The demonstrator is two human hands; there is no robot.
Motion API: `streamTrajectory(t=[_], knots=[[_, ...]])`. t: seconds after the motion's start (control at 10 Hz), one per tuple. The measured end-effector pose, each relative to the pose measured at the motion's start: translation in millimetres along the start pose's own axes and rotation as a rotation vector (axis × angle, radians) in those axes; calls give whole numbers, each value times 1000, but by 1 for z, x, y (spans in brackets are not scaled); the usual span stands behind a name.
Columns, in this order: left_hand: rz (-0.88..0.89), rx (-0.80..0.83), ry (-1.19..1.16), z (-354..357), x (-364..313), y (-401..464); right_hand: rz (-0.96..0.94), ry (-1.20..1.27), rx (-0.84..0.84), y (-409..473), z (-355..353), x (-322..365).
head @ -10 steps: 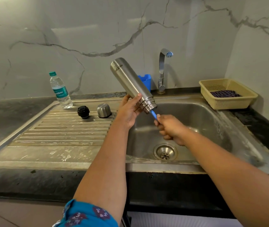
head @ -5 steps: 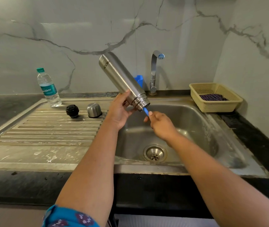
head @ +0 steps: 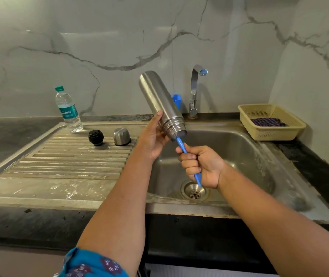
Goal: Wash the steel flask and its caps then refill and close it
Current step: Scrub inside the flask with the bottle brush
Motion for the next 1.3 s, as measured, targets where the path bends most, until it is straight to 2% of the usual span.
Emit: streamTrajectory(t=[0.1,0.2,0.3,0.4,0.5,0.6,0.7,0.8,1.0,1.1,1.2,1.3], knots=[[31,-53,56,-4,0,2,-269,-727,-238,-7,-12,28],[50,-137,89,-11,2,1,-564,-1744,-605,-25,3,61],[53,-157,10,-21,4,3,-656,-1968,-620,-18,18,57],[45,-118,40,-19,2,1,-459,-1280,-377,2,-5,47],[28,-41,-32,-5,3,0,1,-127,71,7,8,-3],[25,-31,-60,-1,2,2,-68,-211,38,4,6,6],[7,-127,129,-12,2,6,-475,-1195,-402,-5,-4,51],[11,-207,217,-22,2,5,-652,-1530,-538,-13,9,59],[31,-228,-11,-40,-11,13,-546,-1290,-404,-11,16,43],[29,-165,-64,-32,-9,14,-426,-867,-324,-10,9,34],[2,-121,-33,-16,0,10,-372,-640,-273,-7,12,29],[11,-138,-47,-10,-1,10,-384,-616,-239,-10,15,33]])
Point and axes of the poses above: each hand's wrist, its own y-axis towards the middle knuckle, its own z-axis out of the palm, x = y × z, the point moved 9 cm from there along y, towards the middle knuckle, and after that the axes turned 1 degree about -z, right-handed, at the moved point
